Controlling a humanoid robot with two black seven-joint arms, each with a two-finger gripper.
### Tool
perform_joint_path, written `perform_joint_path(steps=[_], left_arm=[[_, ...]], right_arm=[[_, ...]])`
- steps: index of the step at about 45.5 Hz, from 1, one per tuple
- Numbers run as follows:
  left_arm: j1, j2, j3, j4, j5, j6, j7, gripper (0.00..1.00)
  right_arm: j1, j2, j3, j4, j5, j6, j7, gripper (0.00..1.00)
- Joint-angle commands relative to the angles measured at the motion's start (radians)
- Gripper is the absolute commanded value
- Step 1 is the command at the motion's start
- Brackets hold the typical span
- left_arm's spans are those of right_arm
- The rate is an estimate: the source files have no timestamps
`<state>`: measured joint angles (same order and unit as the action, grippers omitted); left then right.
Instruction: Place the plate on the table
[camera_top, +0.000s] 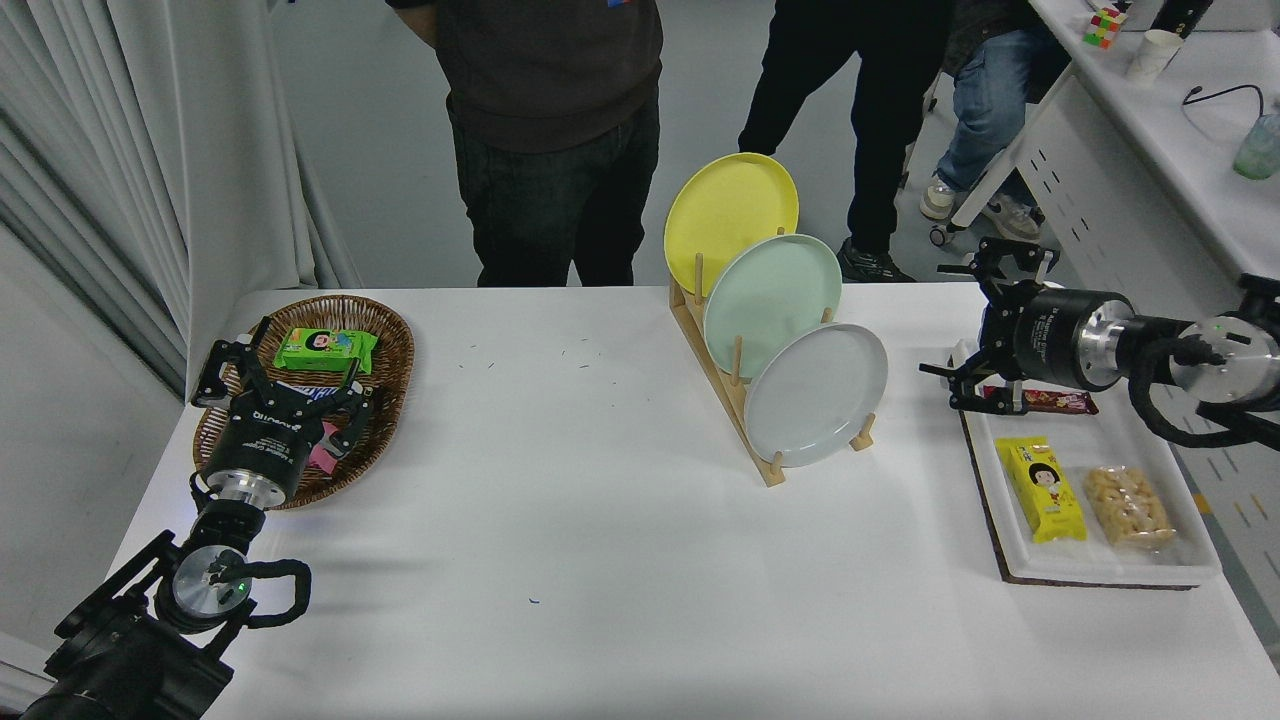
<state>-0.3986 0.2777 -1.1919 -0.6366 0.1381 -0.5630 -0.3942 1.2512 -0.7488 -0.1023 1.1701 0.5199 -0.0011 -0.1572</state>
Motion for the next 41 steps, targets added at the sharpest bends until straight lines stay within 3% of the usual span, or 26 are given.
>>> perform_joint_path(steps=[1, 10, 24, 41], left_arm=[[0.000, 0.000, 0.000, 0.000, 0.000, 0.000, 0.000, 0.98], [0.001, 0.000, 0.000, 0.000, 0.000, 0.000, 0.000, 0.98], [0.001, 0.000, 0.000, 0.000, 0.000, 0.000, 0.000, 0.98], [0.001, 0.000, 0.000, 0.000, 0.000, 0.000, 0.000, 0.98]], right_arm=[[0.017, 0.049, -0.007, -0.013, 0.005, -0.030, -0.001, 1.00], [0.059, 0.071, -0.022, -0.012, -0.001, -0.040, -0.002, 1.00], [0.001, 0.091, 0.022, -0.021, -0.086, -0.048, -0.002, 1.00], [0.019, 0.111, 0.012, -0.040, -0.052, -0.063, -0.007, 1.00]])
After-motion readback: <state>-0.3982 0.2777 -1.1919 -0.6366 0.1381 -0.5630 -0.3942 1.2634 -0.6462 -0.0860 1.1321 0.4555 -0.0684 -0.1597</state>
